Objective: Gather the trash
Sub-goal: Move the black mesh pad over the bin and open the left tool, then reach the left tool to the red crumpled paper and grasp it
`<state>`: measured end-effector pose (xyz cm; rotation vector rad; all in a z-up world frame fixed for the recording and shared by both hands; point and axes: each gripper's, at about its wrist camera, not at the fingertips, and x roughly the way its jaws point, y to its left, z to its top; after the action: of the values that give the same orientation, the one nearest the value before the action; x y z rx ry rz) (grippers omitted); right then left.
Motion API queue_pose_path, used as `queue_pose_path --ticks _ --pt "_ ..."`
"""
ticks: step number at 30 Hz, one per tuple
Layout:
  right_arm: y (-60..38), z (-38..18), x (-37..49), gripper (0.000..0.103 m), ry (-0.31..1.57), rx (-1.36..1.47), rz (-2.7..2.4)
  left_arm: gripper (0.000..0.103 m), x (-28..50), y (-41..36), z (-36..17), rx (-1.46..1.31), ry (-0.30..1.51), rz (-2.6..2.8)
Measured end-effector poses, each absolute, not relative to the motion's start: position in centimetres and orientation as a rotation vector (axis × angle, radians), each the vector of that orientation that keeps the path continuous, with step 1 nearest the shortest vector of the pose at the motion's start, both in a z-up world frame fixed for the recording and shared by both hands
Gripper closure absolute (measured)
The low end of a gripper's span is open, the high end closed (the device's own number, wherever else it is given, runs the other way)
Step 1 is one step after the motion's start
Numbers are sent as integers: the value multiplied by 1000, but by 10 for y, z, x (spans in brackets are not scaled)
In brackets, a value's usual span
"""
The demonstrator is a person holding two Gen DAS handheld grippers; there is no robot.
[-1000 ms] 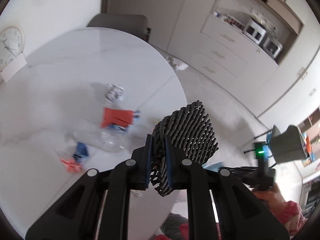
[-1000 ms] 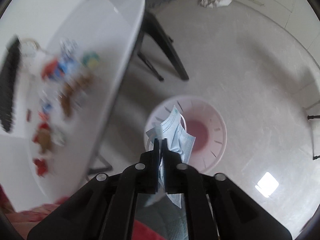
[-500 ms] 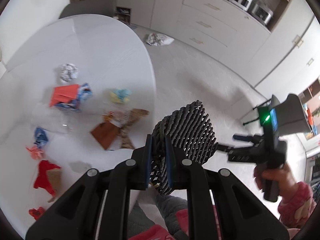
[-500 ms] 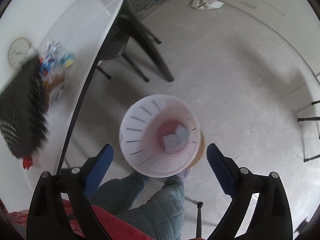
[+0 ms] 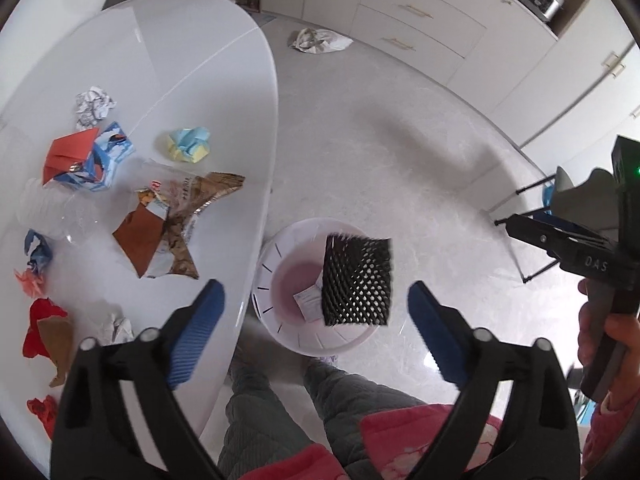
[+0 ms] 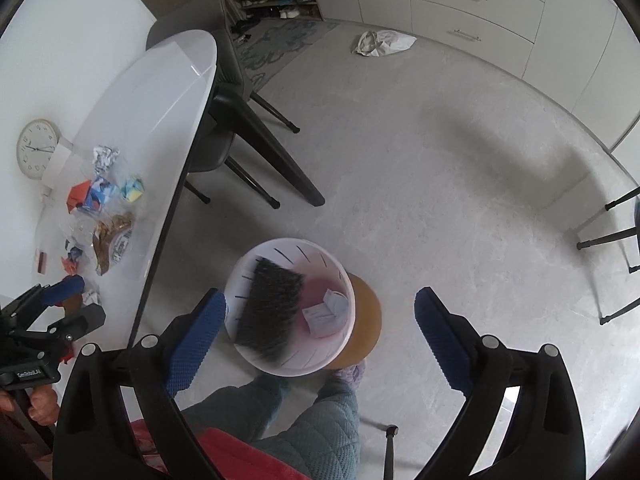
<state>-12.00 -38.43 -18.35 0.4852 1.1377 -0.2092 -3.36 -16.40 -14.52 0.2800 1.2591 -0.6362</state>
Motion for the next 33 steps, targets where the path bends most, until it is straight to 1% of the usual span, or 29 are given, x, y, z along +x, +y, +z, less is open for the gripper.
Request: queue_pose_path --ticks 3,9,18,26,33 --pt "-385 -182 -118 8 1133 489 -206 8 -30 -157 -138 258 1241 -614" --pt "-380 -175 -110 8 1105 513 -181 8 -24 -140 -120 265 1190 -549" --pt "-350 -152 -83 7 1072 459 -114 8 -9 -97 -94 238 1121 -463" --pt "-285 -133 -39 6 1073 357 28 8 -2 -16 -78 188 1069 -298" --pt "-217 -131 -6 6 1105 246 171 8 -11 85 -85 90 1097 -91"
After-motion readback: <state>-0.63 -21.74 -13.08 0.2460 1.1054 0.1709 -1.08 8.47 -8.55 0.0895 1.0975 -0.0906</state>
